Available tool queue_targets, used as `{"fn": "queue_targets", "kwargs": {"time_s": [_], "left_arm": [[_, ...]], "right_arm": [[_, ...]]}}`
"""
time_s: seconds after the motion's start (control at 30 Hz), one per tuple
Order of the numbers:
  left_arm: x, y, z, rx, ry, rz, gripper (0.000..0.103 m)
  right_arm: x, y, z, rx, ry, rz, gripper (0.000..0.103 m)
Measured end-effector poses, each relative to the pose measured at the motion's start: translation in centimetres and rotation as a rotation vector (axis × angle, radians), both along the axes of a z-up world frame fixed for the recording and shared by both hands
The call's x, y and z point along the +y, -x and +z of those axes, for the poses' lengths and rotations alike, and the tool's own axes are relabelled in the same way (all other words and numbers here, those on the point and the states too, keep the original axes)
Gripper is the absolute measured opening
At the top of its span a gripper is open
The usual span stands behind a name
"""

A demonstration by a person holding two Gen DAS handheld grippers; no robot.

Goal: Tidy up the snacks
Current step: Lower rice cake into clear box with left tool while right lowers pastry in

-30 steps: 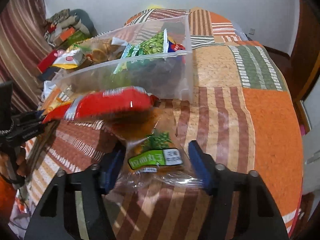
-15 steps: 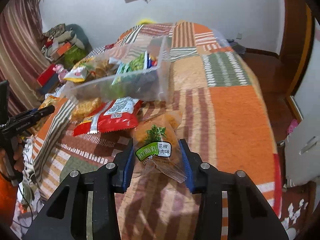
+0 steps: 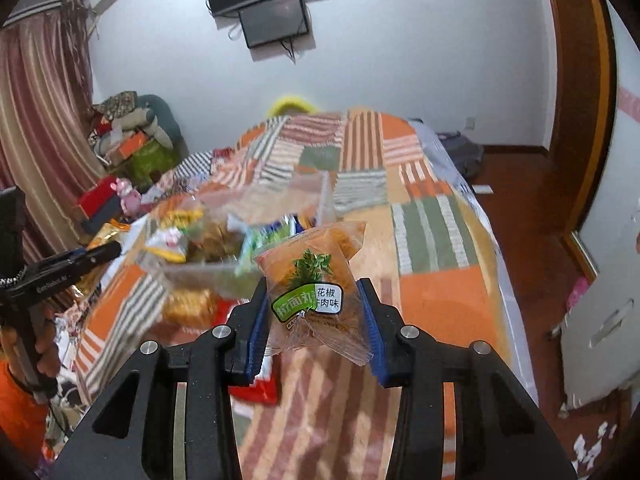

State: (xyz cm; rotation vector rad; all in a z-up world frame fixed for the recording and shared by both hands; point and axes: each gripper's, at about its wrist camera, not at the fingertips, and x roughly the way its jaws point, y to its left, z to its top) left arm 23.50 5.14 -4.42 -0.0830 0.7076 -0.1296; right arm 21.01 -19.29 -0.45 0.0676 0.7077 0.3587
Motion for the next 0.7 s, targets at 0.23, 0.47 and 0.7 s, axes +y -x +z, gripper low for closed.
{"fn": "queue_targets", "kwargs": {"time_s": [0.23, 0.47, 0.7], "left_arm": [[-1.0, -3.1, 1.5, -0.011, 0.016, -0.022, 0.034], [-1.5, -5.8, 2.1, -0.010, 0.033, -0.031, 0.034], [-2.7, -8.8, 1.0, 0.027, 0.015, -0.060, 0.034]], "right_arm": [[1.9, -2.3, 1.4, -0.045, -0.041, 0.028, 0.038], [4.4, -4.6, 1.7, -0.054, -0.055, 0.060, 0.038], [6.7, -7.4, 0.2, -0.017, -0.011, 0.078, 0.038]]}}
